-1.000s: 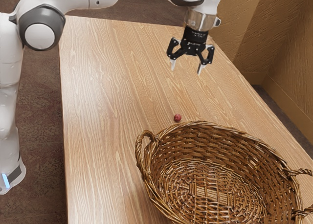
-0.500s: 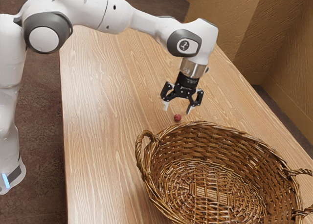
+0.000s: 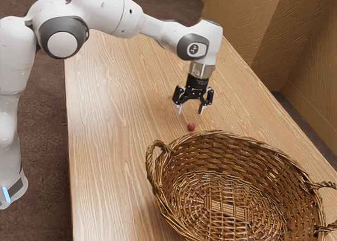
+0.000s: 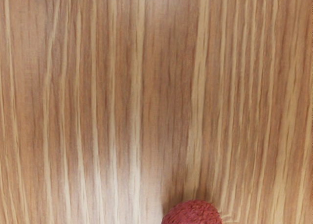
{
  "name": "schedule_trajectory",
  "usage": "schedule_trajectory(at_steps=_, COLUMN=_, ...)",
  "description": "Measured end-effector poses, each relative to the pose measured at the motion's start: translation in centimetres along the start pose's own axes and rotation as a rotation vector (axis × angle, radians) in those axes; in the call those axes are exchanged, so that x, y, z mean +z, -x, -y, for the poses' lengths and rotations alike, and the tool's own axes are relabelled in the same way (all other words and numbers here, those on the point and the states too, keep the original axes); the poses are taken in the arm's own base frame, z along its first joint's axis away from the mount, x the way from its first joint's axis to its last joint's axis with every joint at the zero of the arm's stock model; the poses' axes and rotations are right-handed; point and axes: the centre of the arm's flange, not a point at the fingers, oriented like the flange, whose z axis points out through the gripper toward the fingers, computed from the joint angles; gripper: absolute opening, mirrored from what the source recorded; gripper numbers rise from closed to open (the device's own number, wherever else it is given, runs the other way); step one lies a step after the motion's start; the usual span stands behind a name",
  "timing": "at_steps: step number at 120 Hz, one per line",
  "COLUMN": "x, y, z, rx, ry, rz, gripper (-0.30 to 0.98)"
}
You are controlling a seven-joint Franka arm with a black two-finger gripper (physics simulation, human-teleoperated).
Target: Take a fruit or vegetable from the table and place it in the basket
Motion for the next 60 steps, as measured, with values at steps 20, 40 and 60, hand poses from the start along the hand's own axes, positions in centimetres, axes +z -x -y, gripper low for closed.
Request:
schedule_trajectory(at_steps=20, x=1.6, y=0.6, z=-0.8, rx=0.014, ry=-0.014, rz=0.001, gripper=0.66)
schedule_trajectory(at_steps=40, x=2.3, y=0.9, z=-2.4, rx=0.024, ry=-0.002, rz=0.001, gripper=0.66)
schedule_trajectory(at_steps=60, x=3.6, y=1.2, z=-2.9, rx=0.032, ry=-0.01, rz=0.005, gripper=0.66)
